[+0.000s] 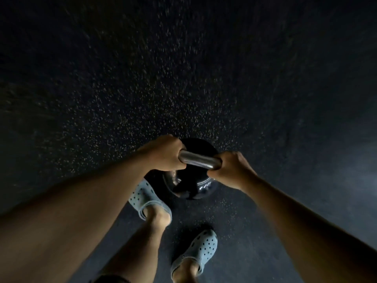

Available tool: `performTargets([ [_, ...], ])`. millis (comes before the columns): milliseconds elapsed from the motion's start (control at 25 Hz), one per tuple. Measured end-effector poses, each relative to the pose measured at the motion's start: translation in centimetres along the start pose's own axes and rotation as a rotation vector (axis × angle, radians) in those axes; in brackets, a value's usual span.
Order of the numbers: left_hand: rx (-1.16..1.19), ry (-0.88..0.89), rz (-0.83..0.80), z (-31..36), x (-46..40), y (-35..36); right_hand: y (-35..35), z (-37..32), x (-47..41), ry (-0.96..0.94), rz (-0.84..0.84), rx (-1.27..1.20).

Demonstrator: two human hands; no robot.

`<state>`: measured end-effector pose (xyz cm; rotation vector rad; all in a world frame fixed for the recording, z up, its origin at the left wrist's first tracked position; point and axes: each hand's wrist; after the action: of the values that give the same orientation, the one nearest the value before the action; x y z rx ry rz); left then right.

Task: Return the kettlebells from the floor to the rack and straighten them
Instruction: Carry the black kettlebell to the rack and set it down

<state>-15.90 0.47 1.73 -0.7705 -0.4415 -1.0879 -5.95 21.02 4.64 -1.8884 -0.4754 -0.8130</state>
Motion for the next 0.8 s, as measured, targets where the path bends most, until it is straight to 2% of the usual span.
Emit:
performTargets([
  [80,0.004,0.018,0.021,1.9,0.5,-5.3,-5.3,-3.0,-1.2,0.012,0.046,0.005],
  [320,-0.024,0.078,0.242,5.5,-0.6,-24.6,-21.9,-12.5,-9.0,-0.085,0.226,-0.016],
  [600,-0.097,0.101,0.410,12.0,-6.4,-48.1,-42.5,-19.7,-21.0,-0.243,0.370,-0.016],
  [800,-0.105,0.085,0.539,14.3,-11.5,-64.5,-57.8,-26.0,-30.6,-0.306,0.447,0.121],
])
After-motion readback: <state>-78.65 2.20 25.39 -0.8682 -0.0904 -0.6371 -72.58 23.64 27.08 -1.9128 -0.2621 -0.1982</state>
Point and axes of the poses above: each hand's wrist, its own x-axis away from the middle knuckle, its own y-axis out of the palm, z = x × y, and after that the axes turned 14 degrees about x, right-handed
